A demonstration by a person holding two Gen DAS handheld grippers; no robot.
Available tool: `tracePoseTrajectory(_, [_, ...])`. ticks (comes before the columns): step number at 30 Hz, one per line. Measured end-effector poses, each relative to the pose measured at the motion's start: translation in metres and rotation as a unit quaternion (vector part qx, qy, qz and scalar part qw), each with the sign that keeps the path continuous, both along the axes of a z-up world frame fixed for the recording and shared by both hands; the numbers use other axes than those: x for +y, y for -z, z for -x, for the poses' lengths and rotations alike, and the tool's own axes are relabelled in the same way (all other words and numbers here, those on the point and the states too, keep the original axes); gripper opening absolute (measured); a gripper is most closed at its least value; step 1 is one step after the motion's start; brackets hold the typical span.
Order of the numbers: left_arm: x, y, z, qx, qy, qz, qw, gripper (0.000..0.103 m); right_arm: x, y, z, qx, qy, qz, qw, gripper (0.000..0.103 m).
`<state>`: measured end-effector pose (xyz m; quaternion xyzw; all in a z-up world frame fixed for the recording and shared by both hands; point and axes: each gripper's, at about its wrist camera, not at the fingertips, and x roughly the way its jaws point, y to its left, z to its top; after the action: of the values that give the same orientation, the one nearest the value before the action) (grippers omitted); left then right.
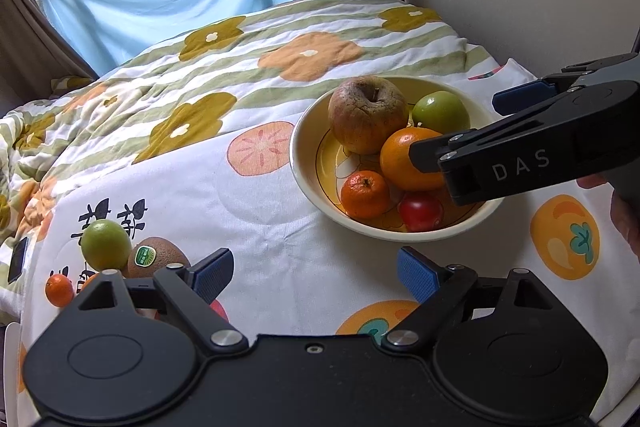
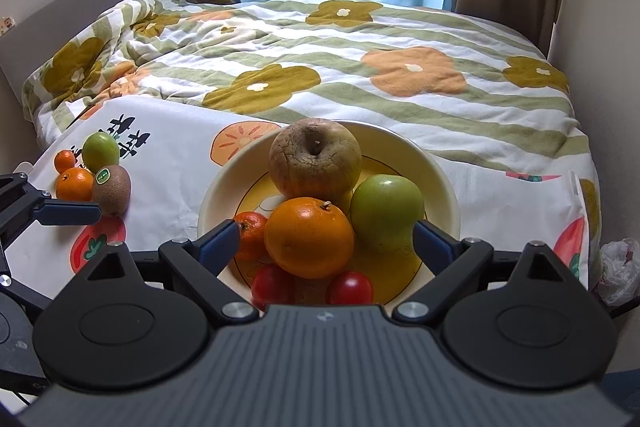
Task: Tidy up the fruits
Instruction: 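Withdraw both open tools from the bowl toward the kiwi and orange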
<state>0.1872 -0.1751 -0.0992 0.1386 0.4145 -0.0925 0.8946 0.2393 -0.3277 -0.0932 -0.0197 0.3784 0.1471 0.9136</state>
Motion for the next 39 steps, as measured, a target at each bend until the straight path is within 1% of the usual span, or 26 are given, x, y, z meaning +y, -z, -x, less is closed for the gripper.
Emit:
tracePoseTrajectory(4, [-0.001,-0.011,0.008,-0.016,-0.003,0.003,0.9999,0.092,-0.004,-0.009,0.010,-0.001,0.008,-0.002,1.000,0.103])
tracePoseTrajectory(11, [-0.004,-0.034,0.030,-0.041,-0.019,0.015,0.9989,0.092,-0.010,-0.036,0.035,-0.001,0.008,-0.019,1.000,0.103])
tracePoseTrajectory(15, [-0.002,-0.049,0.049,-0.056,-0.036,0.016,0.9976,0.092,-0.008,-0.053,0.050,-0.002,0.003,-0.033,0.999,0.103])
tracePoseTrajectory(22, [0.017,-0.073,0.083,-0.087,-0.079,0.013,0.9930,0.092,0.006,-0.081,0.075,-0.028,-0.013,-0.034,0.999,0.103])
tracePoseTrajectory(25, [0.031,-0.078,0.094,-0.094,-0.102,0.015,0.9902,0.092,0.015,-0.086,0.082,-0.031,-0.026,-0.032,0.999,0.103])
tracePoseTrajectory(31, [0.065,-0.083,0.106,-0.091,-0.136,0.008,0.9864,0.092,0.040,-0.085,0.091,-0.022,-0.036,-0.041,0.998,0.103])
tracePoseTrajectory(34, [0.084,-0.084,0.107,-0.092,-0.144,0.006,0.9854,0.092,0.055,-0.084,0.092,-0.020,-0.036,-0.042,0.998,0.103])
tracePoseTrajectory(39, [0.113,-0.080,0.101,-0.089,-0.141,0.005,0.9860,0.092,0.080,-0.080,0.091,-0.024,-0.032,-0.035,0.999,0.103])
